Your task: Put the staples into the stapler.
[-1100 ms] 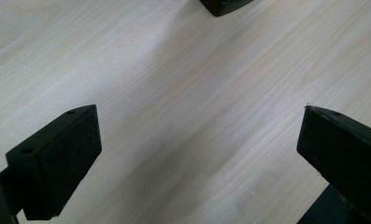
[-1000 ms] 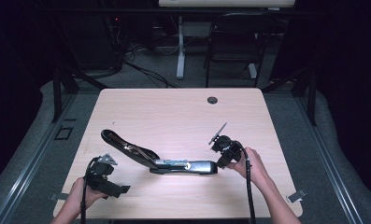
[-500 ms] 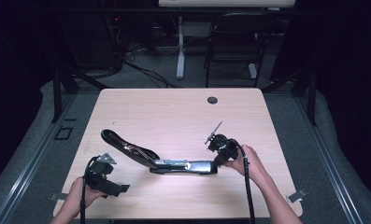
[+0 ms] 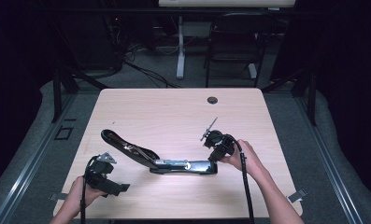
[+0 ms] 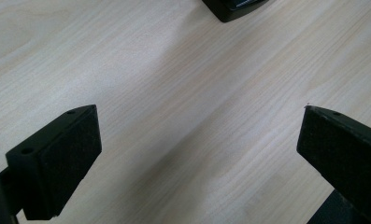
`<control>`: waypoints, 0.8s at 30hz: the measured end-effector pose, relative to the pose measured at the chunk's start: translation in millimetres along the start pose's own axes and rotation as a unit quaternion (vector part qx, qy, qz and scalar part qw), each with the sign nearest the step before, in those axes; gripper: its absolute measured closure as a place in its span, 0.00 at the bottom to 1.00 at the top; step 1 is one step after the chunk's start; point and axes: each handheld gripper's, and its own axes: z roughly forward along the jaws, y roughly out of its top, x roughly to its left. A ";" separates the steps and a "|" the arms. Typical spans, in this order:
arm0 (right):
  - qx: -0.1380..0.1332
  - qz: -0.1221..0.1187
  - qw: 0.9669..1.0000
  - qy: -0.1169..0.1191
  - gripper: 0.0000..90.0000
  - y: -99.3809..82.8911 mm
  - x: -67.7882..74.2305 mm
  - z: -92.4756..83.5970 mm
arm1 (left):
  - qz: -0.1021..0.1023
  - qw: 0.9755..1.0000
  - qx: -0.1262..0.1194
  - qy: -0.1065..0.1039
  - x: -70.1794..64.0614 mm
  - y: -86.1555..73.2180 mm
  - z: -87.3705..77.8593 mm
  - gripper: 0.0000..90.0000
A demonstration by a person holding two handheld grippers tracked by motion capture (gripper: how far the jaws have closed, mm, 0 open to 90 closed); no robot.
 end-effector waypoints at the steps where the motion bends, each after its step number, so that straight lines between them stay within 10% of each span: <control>1: -0.002 -0.001 1.000 0.001 0.87 0.7 -0.4 -0.4 | 0.000 1.000 0.000 0.000 0.1 0.2 0.0 0.00; 24: -0.023 -0.045 0.999 0.020 0.87 20.3 4.9 -6.5 | 0.001 1.000 0.000 -0.003 0.9 -0.2 0.0 0.00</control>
